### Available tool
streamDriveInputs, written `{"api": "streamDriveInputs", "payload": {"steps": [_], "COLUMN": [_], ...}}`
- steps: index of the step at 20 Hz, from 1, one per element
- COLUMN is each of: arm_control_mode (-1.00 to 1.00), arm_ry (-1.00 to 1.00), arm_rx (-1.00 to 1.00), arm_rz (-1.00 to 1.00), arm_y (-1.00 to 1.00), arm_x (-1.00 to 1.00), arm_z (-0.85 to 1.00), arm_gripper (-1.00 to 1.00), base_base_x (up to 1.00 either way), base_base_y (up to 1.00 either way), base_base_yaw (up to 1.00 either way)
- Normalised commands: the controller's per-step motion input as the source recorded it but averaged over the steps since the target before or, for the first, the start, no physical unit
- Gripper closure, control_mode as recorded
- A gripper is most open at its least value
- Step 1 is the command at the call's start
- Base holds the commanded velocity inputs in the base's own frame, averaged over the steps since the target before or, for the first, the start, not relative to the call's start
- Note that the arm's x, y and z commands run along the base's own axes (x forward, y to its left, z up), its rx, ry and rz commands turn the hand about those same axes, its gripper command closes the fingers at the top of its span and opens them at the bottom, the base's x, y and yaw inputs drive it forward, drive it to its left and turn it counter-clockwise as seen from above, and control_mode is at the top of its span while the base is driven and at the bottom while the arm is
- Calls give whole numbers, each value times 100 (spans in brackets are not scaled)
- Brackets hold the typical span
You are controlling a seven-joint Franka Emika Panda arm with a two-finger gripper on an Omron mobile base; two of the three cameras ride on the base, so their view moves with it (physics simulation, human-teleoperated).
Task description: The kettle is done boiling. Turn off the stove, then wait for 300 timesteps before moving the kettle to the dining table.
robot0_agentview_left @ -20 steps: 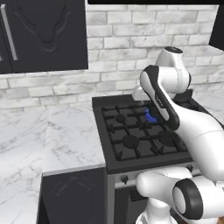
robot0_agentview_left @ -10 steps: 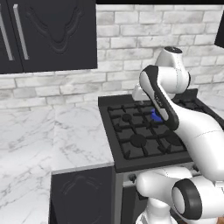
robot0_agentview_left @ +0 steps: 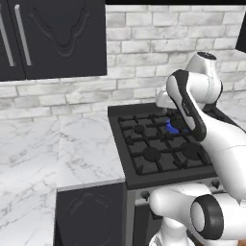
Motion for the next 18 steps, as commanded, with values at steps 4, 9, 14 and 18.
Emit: {"api": "streamDriveInputs", "payload": {"steps": [4, 9, 14, 18], "arm_control_mode": [-100, -100, -100, -100], "arm_ry": [0, 0, -2, 0], "arm_rx": [9, 9, 16, 15], "arm_rz": [-15, -15, -12, -15], "arm_y": [-44, -42, -46, -33], "arm_x": [-5, -9, -18, -8], "arm_z": [0, 0, 0, -5], "arm_gripper": [-100, -100, -100, -100], "base_base_x": [0, 0, 0, 0], "base_base_y": [0, 0, 0, 0], "base_base_yaw": [0, 0, 0, 0]}}
